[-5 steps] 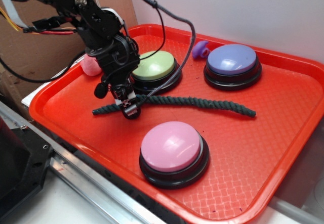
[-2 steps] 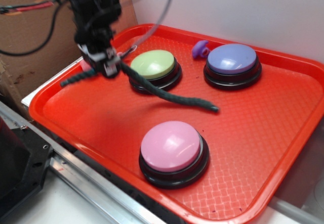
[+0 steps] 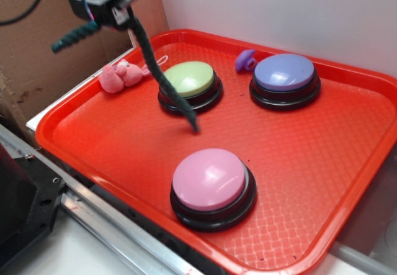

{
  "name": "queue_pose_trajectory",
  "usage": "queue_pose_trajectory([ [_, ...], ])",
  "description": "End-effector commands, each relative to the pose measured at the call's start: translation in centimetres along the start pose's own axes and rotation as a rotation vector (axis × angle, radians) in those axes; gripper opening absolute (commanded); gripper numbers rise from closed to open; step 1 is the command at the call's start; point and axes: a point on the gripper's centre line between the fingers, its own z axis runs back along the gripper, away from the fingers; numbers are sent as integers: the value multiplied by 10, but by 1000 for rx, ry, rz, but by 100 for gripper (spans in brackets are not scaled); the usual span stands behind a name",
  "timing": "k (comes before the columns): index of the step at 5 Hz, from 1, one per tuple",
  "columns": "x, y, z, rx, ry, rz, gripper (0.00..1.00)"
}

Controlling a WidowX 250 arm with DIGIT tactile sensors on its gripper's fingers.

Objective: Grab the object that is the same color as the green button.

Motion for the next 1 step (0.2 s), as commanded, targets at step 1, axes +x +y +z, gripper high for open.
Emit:
queue_pose_trajectory([
  [1,7,-12,17,-15,-9,24,0],
])
